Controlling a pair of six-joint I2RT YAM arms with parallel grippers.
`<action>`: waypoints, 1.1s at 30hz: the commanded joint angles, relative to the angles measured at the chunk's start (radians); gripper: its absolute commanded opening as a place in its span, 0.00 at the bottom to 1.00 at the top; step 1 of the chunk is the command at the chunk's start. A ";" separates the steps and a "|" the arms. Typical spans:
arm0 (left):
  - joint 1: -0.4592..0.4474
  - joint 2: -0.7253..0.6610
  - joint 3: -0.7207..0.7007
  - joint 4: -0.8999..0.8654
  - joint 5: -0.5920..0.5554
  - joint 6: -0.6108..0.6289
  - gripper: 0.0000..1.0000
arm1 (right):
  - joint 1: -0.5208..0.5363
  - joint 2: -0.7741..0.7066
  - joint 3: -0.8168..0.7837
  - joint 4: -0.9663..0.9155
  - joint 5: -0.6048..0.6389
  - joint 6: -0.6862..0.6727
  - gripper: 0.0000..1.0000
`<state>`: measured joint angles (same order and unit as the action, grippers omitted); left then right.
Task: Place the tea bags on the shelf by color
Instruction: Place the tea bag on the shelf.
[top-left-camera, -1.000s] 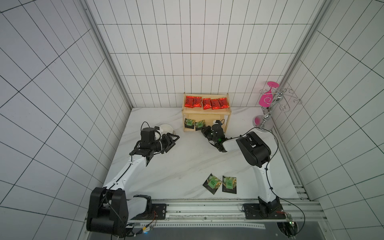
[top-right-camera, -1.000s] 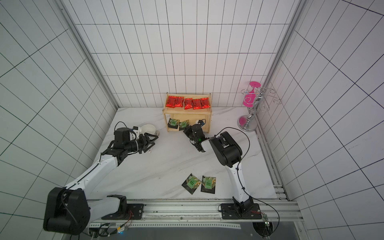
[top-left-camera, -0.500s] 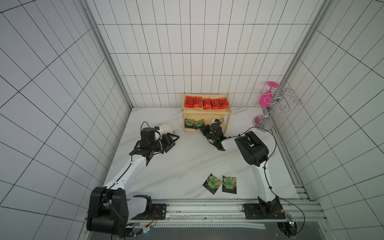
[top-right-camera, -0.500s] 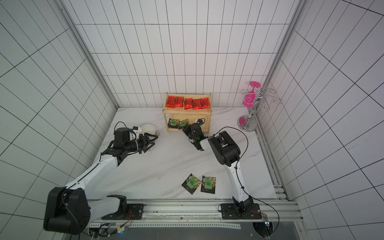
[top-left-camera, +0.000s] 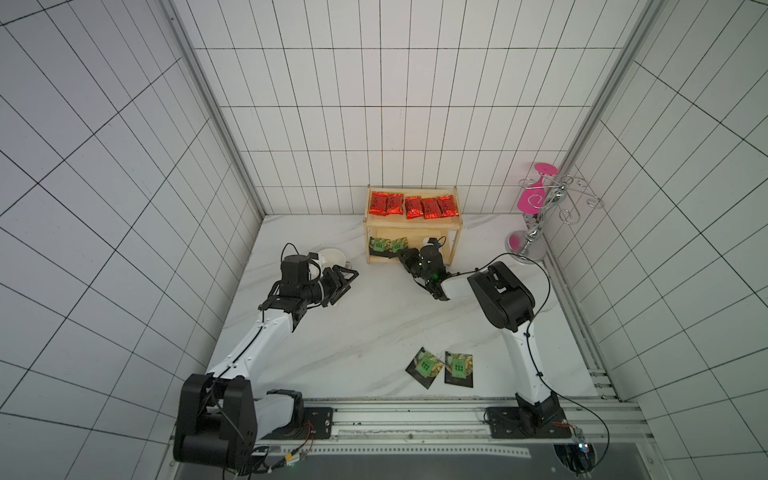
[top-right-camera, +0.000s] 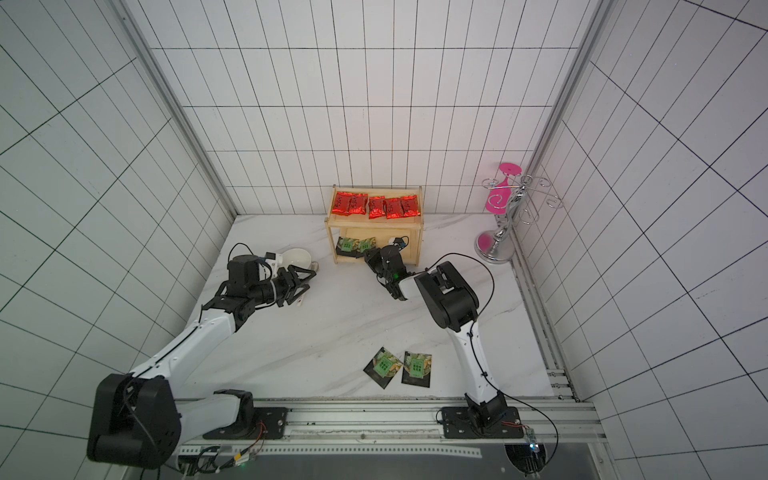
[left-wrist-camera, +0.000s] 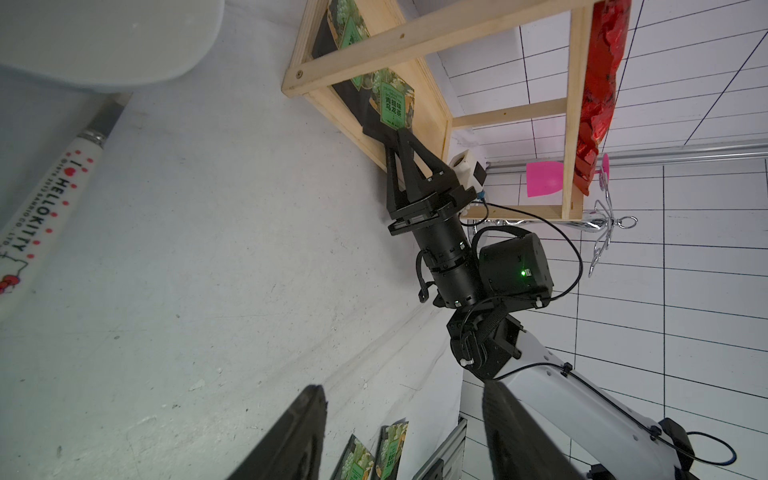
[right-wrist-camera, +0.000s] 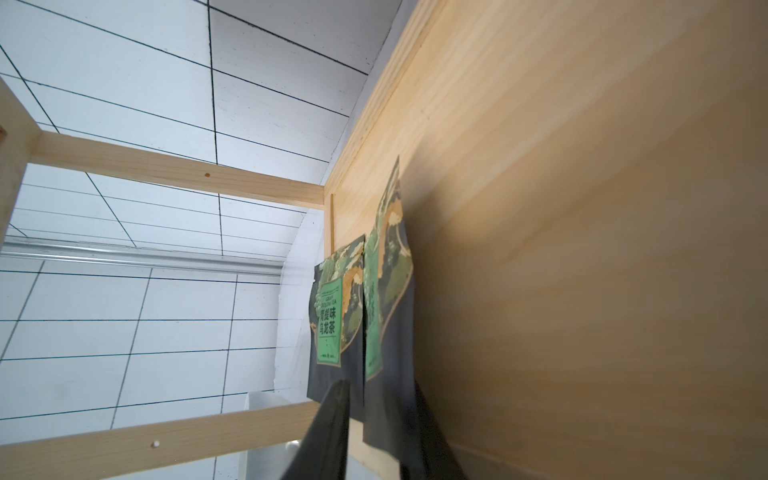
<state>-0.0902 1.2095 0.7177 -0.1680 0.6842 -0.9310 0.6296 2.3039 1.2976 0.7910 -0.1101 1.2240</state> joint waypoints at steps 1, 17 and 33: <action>0.009 -0.001 -0.006 0.032 0.008 -0.002 0.63 | 0.007 -0.027 0.028 -0.150 0.027 -0.008 0.32; 0.018 -0.016 -0.002 0.054 0.015 -0.026 0.63 | 0.036 -0.071 0.206 -0.710 0.097 -0.011 0.45; 0.025 -0.010 -0.010 0.082 0.021 -0.043 0.64 | 0.071 -0.036 0.393 -1.015 0.140 -0.159 0.46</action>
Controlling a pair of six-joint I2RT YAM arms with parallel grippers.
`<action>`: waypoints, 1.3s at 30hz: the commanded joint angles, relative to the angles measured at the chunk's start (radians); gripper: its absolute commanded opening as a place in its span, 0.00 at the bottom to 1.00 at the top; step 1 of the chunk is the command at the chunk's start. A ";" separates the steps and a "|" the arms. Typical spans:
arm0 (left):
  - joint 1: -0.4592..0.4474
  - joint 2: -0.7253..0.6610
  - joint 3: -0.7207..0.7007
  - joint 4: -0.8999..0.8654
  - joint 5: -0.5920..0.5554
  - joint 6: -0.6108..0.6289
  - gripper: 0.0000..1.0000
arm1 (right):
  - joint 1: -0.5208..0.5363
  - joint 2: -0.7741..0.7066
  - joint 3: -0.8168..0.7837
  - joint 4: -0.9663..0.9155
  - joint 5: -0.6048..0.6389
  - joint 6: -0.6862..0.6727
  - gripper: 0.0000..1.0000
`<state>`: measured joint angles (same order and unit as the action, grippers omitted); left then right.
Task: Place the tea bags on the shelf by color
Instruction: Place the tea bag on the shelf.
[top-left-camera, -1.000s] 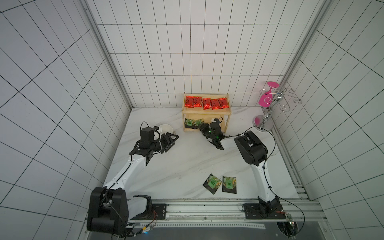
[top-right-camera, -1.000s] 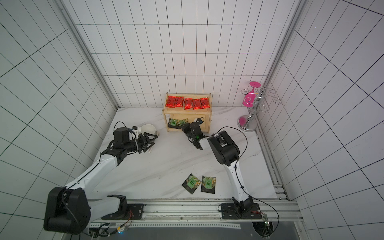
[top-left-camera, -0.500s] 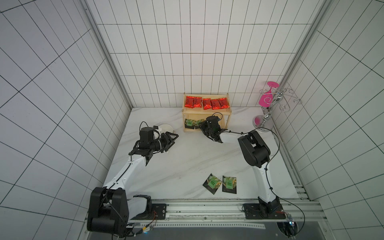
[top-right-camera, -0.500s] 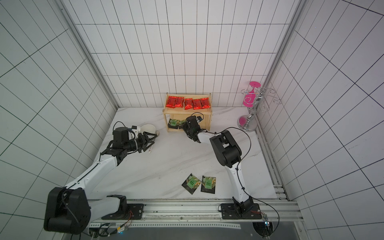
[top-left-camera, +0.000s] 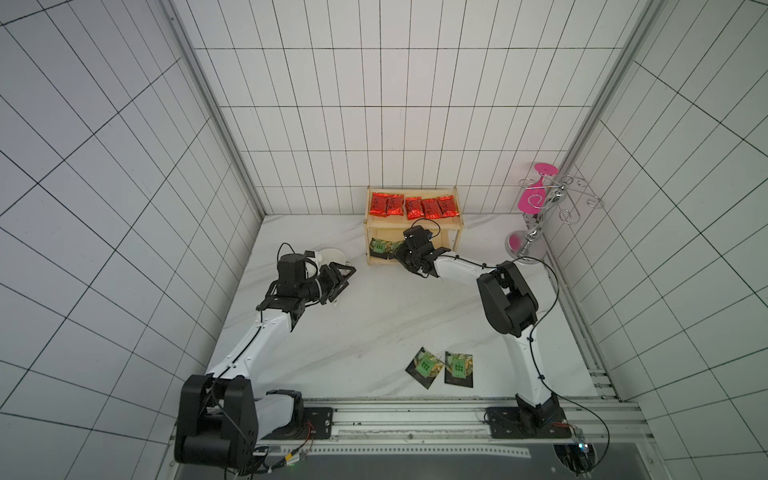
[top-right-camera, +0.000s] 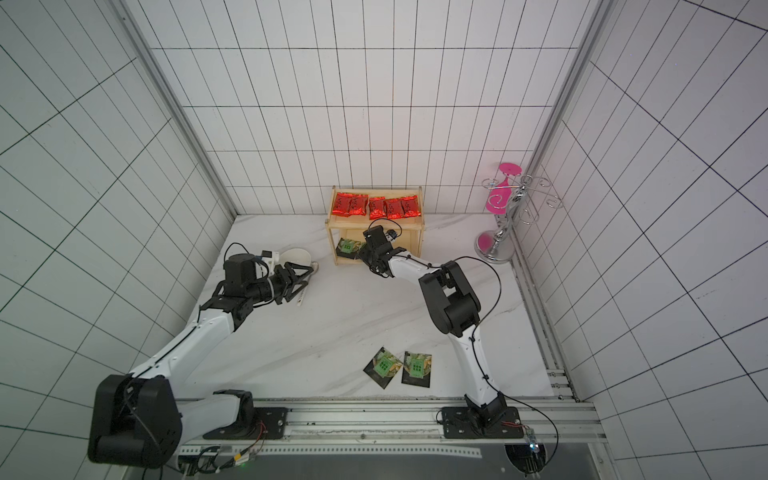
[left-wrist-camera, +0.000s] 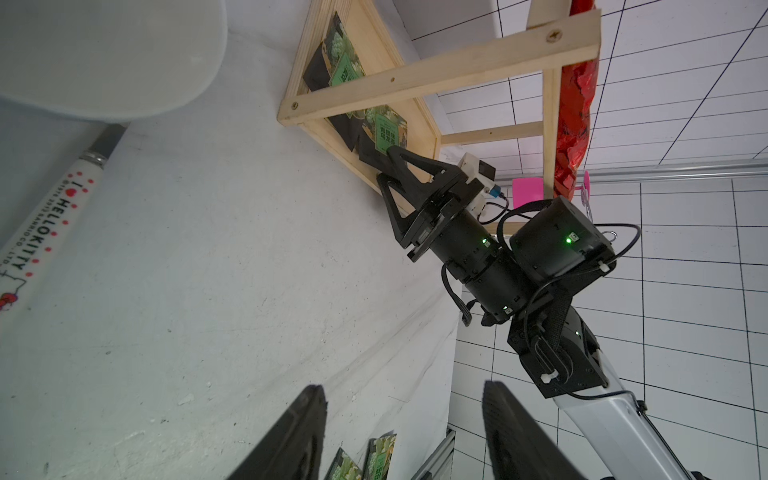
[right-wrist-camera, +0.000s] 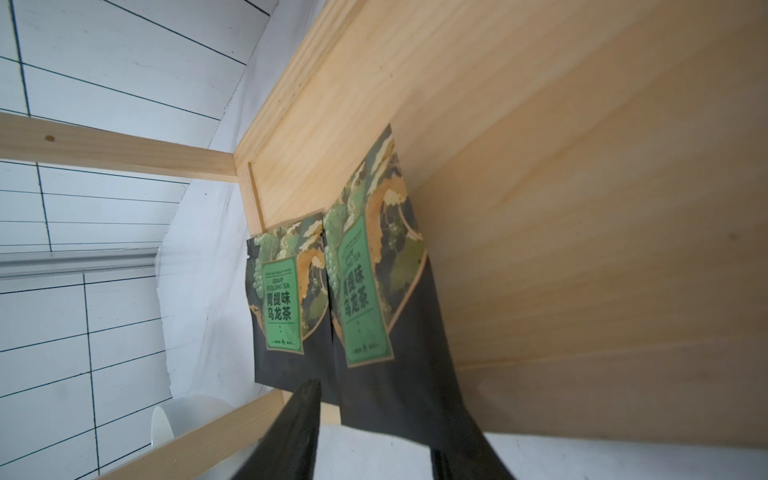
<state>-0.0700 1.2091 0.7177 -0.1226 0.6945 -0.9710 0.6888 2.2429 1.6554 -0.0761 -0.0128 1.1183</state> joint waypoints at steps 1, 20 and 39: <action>0.004 -0.009 -0.010 0.038 0.010 -0.005 0.63 | 0.011 0.025 0.035 -0.152 0.046 -0.057 0.46; 0.004 -0.008 -0.016 0.049 -0.004 -0.011 0.63 | 0.024 0.018 0.122 -0.280 0.035 -0.234 0.48; -0.116 0.009 0.078 -0.123 -0.189 0.099 0.63 | 0.108 -0.304 -0.330 0.054 -0.220 -0.610 0.52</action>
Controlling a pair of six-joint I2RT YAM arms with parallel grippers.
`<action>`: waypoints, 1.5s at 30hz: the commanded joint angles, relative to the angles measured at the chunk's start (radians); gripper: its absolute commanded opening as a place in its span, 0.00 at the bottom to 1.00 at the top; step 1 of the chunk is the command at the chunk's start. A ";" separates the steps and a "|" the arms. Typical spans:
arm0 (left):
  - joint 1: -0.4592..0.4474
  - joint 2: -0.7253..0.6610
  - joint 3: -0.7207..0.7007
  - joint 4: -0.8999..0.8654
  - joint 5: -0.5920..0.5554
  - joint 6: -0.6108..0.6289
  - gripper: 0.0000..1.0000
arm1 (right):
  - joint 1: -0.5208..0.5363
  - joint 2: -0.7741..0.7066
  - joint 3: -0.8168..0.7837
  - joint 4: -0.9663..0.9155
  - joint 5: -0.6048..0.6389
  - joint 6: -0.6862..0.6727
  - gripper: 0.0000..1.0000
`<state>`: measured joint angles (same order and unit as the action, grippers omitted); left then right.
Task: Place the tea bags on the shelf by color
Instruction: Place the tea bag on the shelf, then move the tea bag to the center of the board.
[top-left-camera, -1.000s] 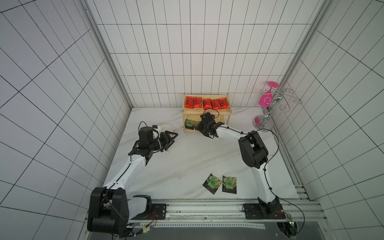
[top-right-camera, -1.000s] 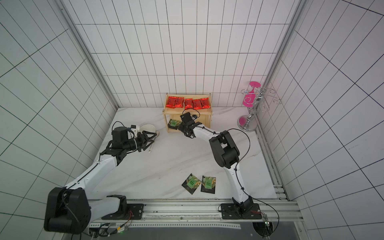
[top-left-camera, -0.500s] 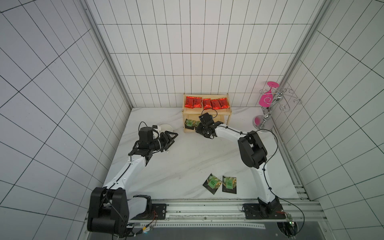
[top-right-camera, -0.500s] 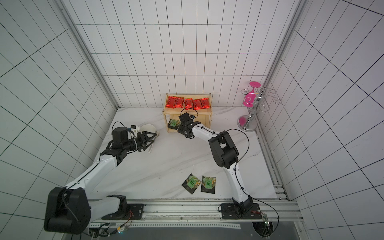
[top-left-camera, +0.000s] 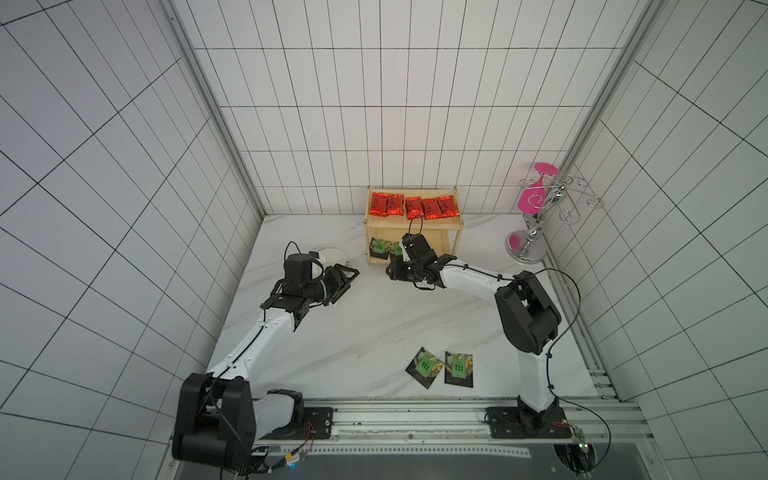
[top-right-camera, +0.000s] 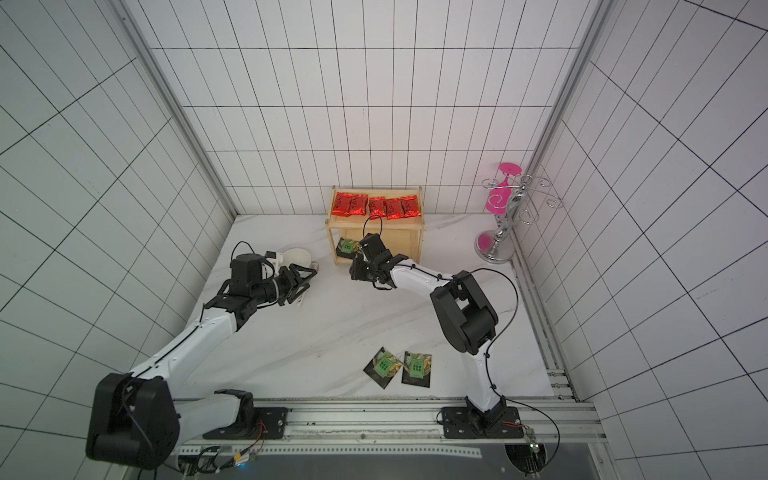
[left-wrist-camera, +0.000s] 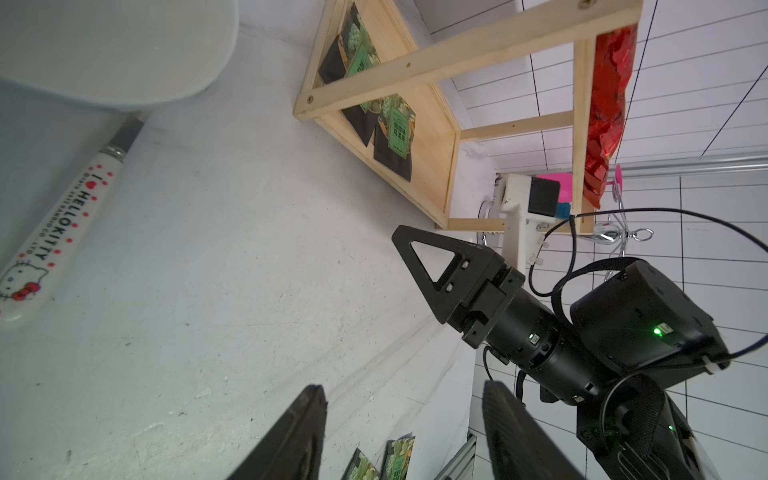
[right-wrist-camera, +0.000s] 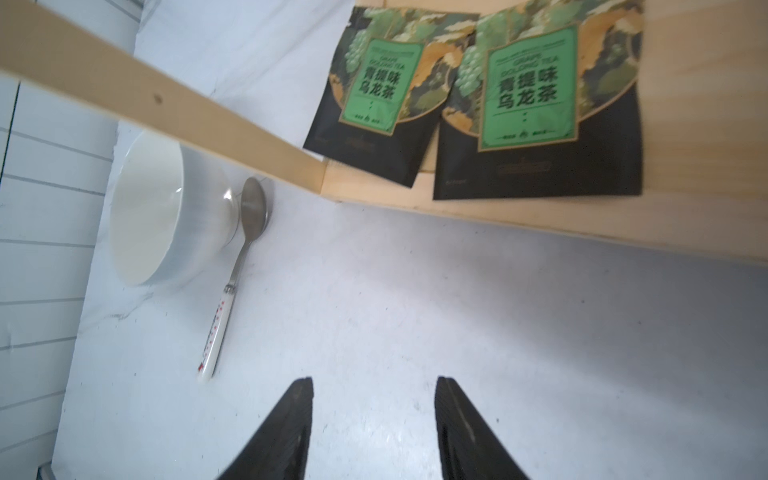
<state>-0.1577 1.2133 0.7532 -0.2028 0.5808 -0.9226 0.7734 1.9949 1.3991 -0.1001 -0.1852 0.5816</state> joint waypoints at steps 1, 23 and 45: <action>-0.041 0.007 0.050 -0.060 -0.091 0.056 0.63 | 0.027 -0.077 -0.100 0.089 -0.056 -0.075 0.51; -0.275 0.005 -0.016 -0.170 -0.171 0.144 0.64 | 0.399 -0.670 -0.680 -0.379 0.193 -0.155 0.52; -0.204 -0.054 -0.122 -0.158 -0.120 0.157 0.64 | 0.614 -0.728 -0.865 -0.186 0.459 0.012 0.42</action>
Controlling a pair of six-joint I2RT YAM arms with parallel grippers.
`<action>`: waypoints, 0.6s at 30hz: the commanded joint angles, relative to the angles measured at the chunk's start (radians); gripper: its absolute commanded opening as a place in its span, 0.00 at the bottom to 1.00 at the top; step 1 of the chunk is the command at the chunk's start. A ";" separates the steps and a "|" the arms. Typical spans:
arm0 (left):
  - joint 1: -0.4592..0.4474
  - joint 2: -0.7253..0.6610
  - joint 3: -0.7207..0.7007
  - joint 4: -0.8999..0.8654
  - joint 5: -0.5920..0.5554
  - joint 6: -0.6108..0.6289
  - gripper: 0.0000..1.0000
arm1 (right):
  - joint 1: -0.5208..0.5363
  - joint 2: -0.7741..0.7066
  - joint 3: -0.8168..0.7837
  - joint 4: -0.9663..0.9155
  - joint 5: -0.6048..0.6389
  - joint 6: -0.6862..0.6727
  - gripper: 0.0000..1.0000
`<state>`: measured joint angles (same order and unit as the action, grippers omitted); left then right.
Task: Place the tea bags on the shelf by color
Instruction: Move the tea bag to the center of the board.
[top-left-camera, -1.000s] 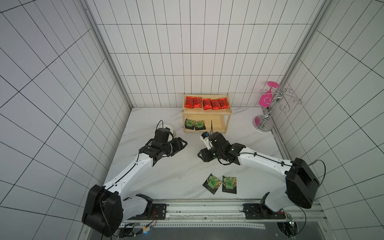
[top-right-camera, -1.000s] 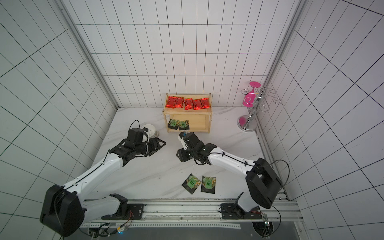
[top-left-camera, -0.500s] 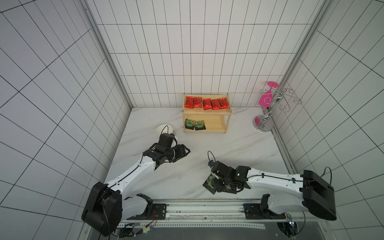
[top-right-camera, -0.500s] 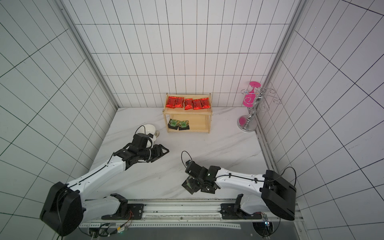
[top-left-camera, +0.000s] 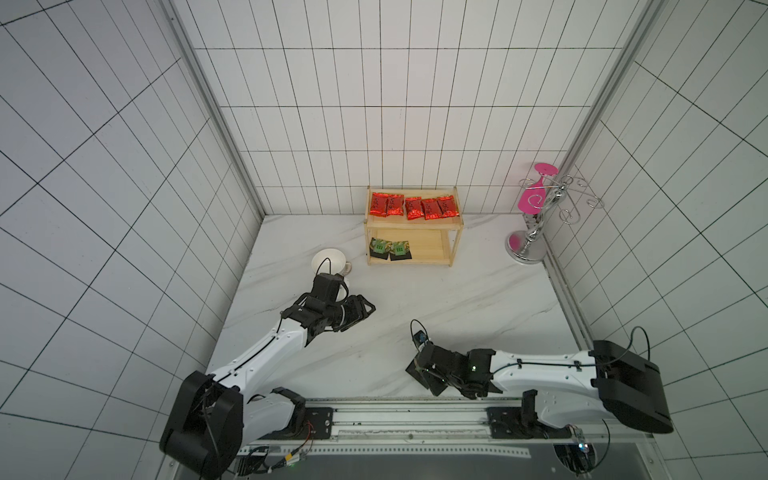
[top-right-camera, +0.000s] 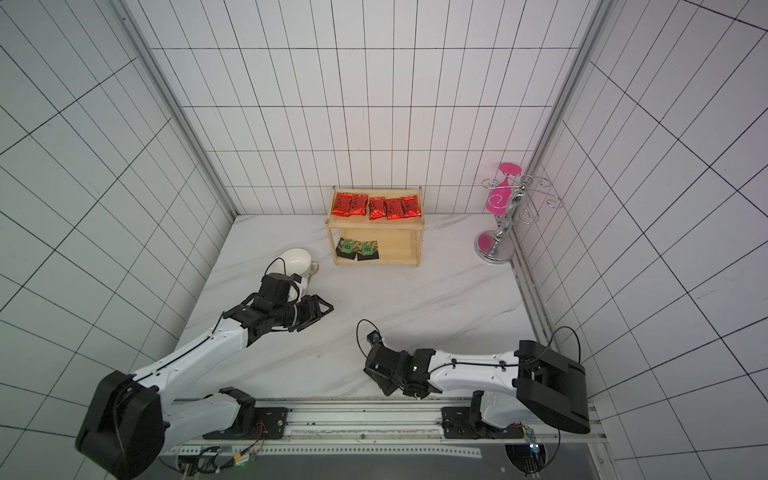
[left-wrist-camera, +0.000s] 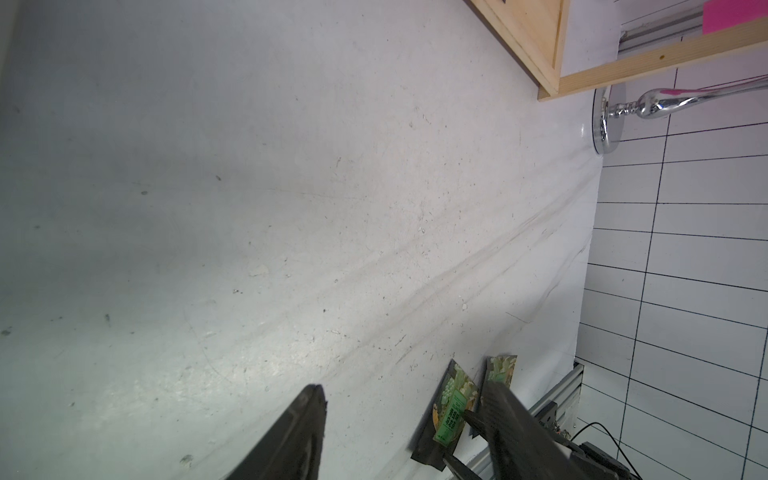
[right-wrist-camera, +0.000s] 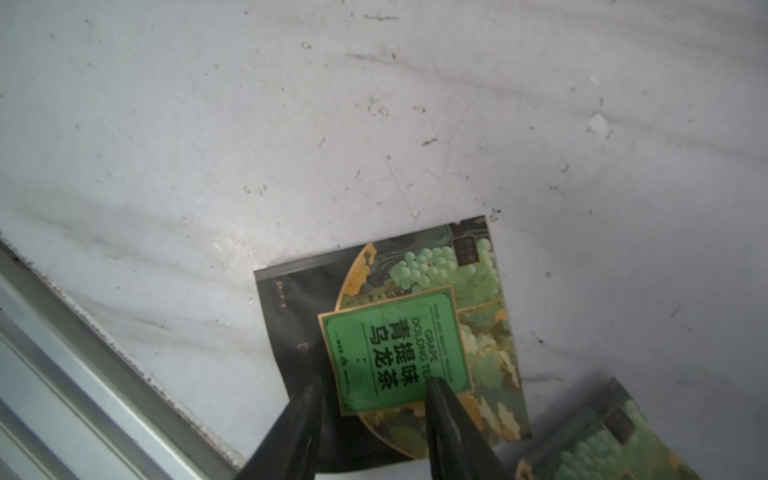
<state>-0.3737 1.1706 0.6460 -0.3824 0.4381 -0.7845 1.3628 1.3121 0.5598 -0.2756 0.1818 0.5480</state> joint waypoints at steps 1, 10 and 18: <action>0.013 -0.011 -0.017 0.023 0.024 0.019 0.64 | 0.032 -0.055 -0.032 -0.012 0.101 0.056 0.41; 0.022 0.003 -0.005 0.024 0.050 0.020 0.64 | 0.036 -0.006 -0.066 0.061 0.098 0.070 0.33; 0.048 0.009 -0.015 0.027 0.070 0.022 0.64 | 0.026 0.024 -0.098 0.149 0.111 0.040 0.29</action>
<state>-0.3336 1.1732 0.6369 -0.3744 0.4900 -0.7841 1.3895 1.3121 0.4915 -0.1707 0.2615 0.6022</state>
